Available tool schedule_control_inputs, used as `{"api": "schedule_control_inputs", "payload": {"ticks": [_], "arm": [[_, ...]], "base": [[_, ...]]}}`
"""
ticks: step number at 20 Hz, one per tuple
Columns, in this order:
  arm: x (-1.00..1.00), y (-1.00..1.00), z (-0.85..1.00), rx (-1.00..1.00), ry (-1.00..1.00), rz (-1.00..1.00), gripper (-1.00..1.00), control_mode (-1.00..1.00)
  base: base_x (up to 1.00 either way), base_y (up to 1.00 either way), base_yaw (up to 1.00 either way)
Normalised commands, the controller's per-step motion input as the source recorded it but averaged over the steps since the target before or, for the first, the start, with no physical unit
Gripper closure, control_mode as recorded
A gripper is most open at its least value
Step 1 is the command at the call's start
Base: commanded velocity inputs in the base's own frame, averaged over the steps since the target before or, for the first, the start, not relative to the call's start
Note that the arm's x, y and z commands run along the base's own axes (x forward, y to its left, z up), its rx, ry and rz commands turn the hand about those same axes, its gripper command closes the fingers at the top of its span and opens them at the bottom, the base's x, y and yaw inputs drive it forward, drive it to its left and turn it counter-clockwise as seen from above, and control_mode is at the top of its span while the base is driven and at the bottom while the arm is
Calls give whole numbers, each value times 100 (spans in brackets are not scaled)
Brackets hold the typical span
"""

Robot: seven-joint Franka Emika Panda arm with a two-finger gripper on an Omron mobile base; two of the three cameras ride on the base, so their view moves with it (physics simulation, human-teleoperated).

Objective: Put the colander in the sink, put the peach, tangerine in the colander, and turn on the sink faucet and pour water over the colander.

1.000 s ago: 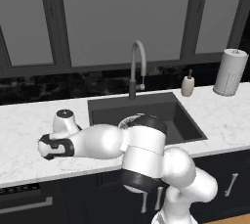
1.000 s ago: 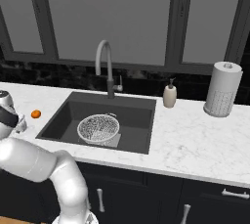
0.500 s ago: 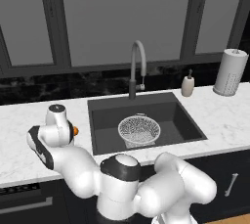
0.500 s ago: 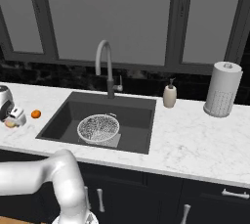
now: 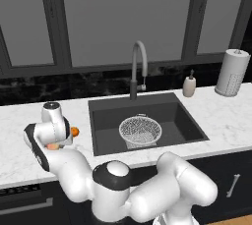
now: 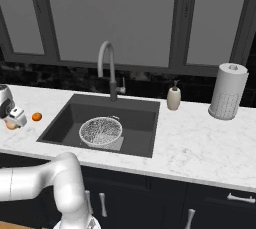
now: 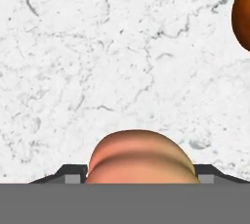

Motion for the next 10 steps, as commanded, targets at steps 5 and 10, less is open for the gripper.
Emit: {"api": "schedule_control_inputs", "payload": {"ticks": [5,10], "arm": [[-43,-4,-13,0,1,-16,100,-100],[-74,-29,2,0,-1,-26,100,-100]], "base": [[0,0,0],[0,0,0]]}}
